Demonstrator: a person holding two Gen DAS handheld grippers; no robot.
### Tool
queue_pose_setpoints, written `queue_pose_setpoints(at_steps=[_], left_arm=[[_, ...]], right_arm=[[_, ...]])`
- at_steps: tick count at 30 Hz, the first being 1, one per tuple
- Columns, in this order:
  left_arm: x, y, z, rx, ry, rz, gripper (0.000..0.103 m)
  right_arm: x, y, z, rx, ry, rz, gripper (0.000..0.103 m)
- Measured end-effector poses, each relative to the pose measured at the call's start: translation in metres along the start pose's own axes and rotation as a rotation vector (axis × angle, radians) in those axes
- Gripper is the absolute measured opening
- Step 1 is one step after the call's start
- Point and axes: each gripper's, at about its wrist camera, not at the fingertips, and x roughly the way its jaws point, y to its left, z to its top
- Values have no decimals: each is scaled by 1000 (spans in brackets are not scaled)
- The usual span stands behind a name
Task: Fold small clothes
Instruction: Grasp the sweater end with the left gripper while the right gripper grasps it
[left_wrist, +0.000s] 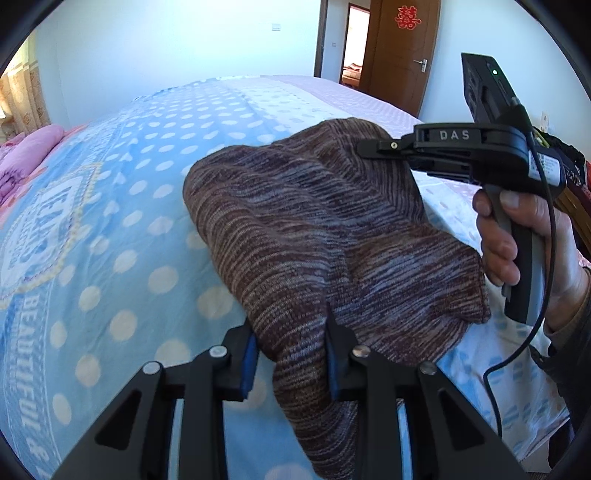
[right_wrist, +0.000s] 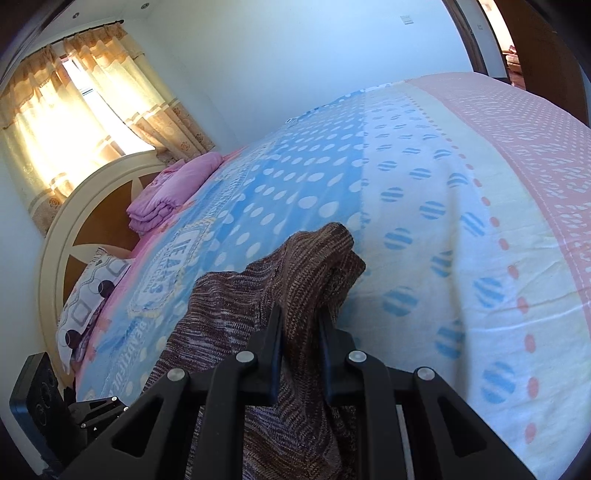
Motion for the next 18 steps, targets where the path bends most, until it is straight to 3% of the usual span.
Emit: queue_pose_setpoints(at_steps=[18], left_arm=[[-66, 51, -40, -91, -54, 62, 30]], right_arm=[[22, 88, -16, -73, 37, 102, 17]])
